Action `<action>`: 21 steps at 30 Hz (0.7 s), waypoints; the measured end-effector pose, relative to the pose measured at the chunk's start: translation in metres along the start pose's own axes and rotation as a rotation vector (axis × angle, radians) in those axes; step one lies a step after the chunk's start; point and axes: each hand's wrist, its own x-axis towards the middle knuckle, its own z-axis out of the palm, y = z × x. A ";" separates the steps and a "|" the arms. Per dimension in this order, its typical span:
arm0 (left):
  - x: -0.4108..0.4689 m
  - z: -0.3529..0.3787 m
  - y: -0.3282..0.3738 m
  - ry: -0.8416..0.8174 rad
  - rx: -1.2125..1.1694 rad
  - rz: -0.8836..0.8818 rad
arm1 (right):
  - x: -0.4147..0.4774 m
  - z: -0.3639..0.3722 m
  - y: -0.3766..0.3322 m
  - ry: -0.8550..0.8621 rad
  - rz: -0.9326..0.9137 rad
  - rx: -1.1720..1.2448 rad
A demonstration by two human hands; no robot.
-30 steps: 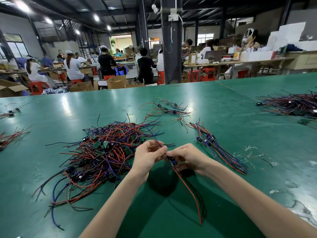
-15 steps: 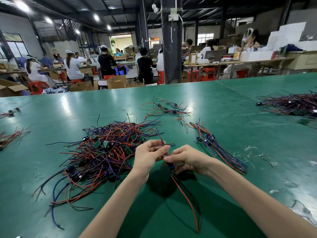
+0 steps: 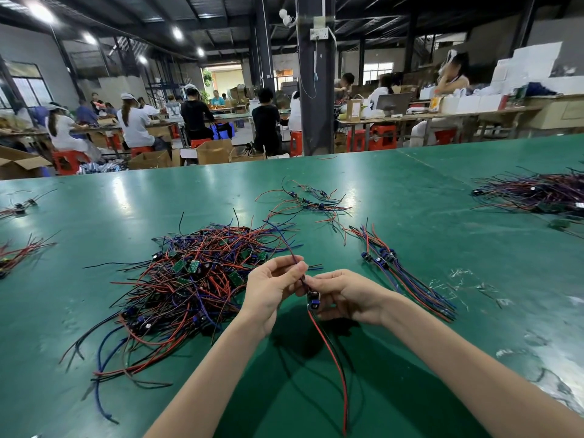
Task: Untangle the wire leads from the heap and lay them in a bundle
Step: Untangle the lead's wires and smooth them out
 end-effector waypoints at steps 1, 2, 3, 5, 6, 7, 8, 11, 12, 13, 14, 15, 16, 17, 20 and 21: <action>0.000 0.000 0.000 -0.005 -0.008 -0.002 | 0.000 -0.001 0.000 -0.009 0.003 0.015; 0.000 0.001 0.000 -0.010 -0.008 -0.003 | 0.000 -0.002 0.000 -0.016 0.002 0.022; 0.000 0.001 0.000 -0.015 0.000 -0.001 | -0.001 -0.002 0.001 -0.020 -0.002 0.022; 0.000 0.002 0.000 -0.026 0.035 0.008 | -0.001 -0.002 0.001 -0.016 -0.008 0.017; 0.001 0.002 -0.001 -0.030 0.052 0.013 | -0.001 -0.001 0.001 -0.010 -0.008 0.017; 0.001 0.002 -0.001 -0.030 0.066 0.017 | -0.001 0.000 0.001 -0.003 -0.006 0.019; 0.001 0.002 -0.002 -0.027 0.076 0.020 | -0.001 0.000 0.001 0.003 -0.005 0.021; 0.002 0.002 -0.003 -0.023 0.094 0.024 | -0.003 0.001 0.001 0.019 -0.017 0.009; 0.002 0.002 -0.003 -0.023 0.099 0.024 | -0.002 0.001 0.001 0.026 -0.027 -0.003; 0.002 0.001 -0.003 -0.022 0.107 0.023 | -0.002 0.002 0.001 0.036 -0.037 -0.020; 0.002 0.001 -0.004 -0.019 0.122 0.022 | -0.001 0.002 0.002 0.046 -0.049 -0.040; 0.002 0.001 -0.004 -0.016 0.138 0.024 | -0.001 0.003 0.002 0.055 -0.060 -0.062; 0.001 0.001 -0.005 -0.015 0.154 0.029 | 0.000 0.003 0.003 0.060 -0.071 -0.085; 0.001 0.000 -0.005 -0.013 0.169 0.035 | 0.001 0.003 0.003 0.062 -0.081 -0.107; 0.001 0.000 -0.007 0.003 0.202 0.053 | 0.002 0.004 0.005 0.074 -0.102 -0.152; 0.001 0.000 -0.007 0.010 0.208 0.055 | 0.002 0.004 0.005 0.083 -0.106 -0.156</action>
